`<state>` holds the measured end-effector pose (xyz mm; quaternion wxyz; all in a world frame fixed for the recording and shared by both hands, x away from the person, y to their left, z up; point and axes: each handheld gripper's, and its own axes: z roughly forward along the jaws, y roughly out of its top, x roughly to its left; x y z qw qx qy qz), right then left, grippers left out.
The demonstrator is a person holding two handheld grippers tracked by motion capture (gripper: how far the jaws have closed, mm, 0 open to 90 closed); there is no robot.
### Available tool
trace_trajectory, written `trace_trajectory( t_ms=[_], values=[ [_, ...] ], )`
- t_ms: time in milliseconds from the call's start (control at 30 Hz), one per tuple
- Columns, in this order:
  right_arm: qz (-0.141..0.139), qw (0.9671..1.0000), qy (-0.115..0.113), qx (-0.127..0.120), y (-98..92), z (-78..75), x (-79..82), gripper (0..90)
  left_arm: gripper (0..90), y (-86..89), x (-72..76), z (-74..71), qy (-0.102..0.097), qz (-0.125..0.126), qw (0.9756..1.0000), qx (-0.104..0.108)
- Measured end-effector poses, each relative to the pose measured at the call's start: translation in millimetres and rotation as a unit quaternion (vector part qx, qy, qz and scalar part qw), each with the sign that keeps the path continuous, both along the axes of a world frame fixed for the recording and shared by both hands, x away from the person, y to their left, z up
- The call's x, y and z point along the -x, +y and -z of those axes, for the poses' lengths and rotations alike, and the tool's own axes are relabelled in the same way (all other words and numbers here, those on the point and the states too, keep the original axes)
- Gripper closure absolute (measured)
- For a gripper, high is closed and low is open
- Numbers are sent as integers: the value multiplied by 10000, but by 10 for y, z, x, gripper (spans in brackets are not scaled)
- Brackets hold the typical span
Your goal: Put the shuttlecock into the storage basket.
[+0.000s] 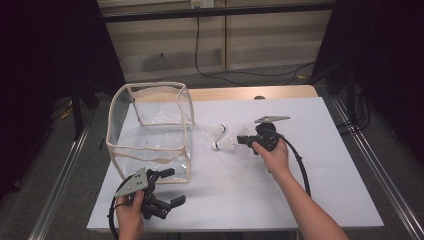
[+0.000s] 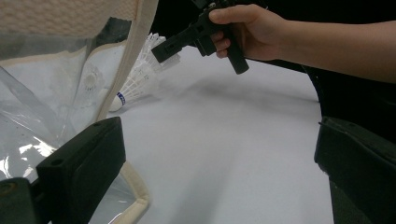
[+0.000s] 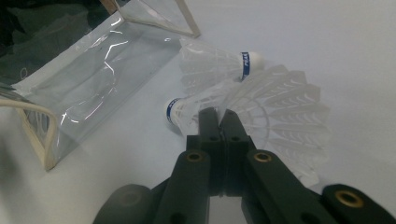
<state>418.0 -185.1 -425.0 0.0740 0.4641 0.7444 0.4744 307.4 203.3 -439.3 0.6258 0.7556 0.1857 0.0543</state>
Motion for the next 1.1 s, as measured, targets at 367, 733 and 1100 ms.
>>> trace_trajectory(
  t_ms=[367, 733, 1100],
  values=[
    [-10, 10000, 12, 38, 27, 21, -7, 898, 21, -1, -3, 1, -12, 3, 10000, -23],
    [-16, 10000, 21, -14, 45, 37, -16, 898, 21, 0, -4, 2, -21, 6, 10000, -33],
    [-36, 10000, 14, -29, 71, 55, -24, 897, 21, 1, -2, 3, -13, 3, 10000, -19]
  ],
)
